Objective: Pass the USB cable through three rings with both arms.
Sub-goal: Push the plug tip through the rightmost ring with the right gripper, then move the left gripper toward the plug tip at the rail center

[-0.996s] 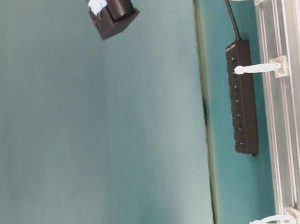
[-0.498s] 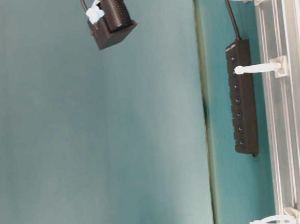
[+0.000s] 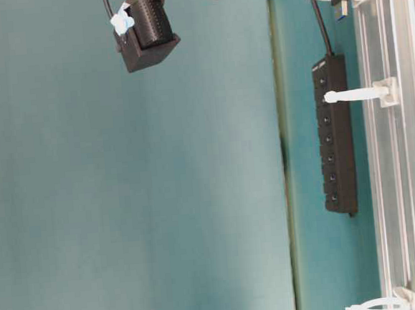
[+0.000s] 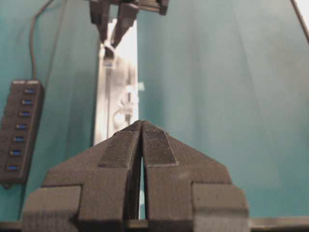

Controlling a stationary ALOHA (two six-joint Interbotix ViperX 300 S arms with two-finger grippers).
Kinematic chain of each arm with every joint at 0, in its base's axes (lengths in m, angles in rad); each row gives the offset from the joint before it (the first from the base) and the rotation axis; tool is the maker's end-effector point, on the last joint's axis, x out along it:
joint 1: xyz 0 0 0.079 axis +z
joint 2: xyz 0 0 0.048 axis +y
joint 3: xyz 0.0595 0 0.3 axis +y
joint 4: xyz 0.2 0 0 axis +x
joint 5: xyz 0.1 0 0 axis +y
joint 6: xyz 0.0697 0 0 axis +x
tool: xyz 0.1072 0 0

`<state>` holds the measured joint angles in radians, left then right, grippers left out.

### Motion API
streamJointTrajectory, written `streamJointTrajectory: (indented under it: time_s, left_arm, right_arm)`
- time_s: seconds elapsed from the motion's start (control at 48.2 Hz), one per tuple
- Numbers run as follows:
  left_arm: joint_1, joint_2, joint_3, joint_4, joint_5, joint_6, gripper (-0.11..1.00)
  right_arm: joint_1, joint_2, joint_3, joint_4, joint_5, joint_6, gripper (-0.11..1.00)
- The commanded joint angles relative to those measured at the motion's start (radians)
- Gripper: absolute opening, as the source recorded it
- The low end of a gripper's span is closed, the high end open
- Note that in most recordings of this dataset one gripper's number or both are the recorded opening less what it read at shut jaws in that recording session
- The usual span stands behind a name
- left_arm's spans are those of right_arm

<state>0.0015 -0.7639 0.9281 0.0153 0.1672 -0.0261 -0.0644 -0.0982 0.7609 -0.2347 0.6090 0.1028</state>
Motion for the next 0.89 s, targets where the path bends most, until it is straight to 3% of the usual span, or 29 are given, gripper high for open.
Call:
streamJointTrajectory:
  time_s: [0.0, 0.373, 0.871]
  left_arm:
    - [0.012, 0.008, -0.034, 0.003, -0.009, -0.002, 0.02]
    - [0.017, 0.149, -0.077, 0.003, -0.152, 0.002, 0.02]
    - [0.064, 0.362, -0.149, 0.003, -0.249, -0.002, 0.02]
  right_arm:
    - [-0.002, -0.011, -0.008, -0.003, -0.015, 0.002, -0.06]
    - [-0.002, -0.035, 0.031, 0.006, -0.074, 0.006, -0.06]
    - [-0.006, -0.055, 0.064, 0.006, -0.141, 0.049, -0.06]
